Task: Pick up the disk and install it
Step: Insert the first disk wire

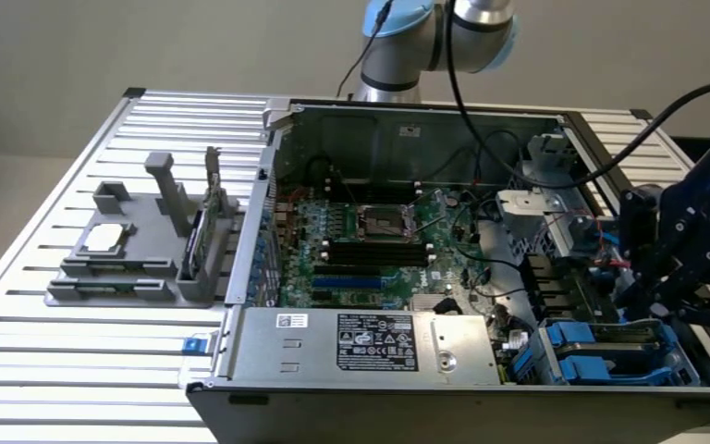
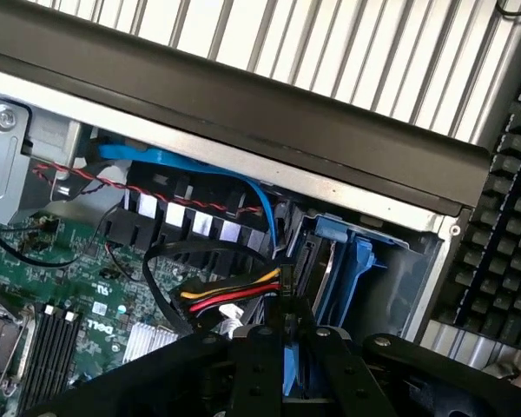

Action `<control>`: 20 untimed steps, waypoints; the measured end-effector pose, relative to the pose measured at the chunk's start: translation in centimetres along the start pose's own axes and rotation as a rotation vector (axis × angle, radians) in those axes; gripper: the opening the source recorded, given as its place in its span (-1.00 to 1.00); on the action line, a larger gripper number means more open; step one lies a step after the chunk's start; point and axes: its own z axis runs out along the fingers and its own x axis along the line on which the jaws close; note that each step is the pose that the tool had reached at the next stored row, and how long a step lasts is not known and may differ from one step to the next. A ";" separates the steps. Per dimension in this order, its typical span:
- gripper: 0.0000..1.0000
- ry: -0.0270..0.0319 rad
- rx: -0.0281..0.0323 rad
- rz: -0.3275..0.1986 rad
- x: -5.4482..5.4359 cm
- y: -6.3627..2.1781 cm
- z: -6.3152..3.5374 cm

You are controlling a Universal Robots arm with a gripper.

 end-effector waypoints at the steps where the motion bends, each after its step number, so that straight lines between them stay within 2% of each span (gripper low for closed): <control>1: -0.67 0.0000 -0.0002 0.008 0.0 0.03 0.00; 7: -0.67 0.0003 -0.0019 0.077 0.0 0.09 0.00; 20: -0.67 0.0017 -0.0071 0.303 0.0 0.08 0.32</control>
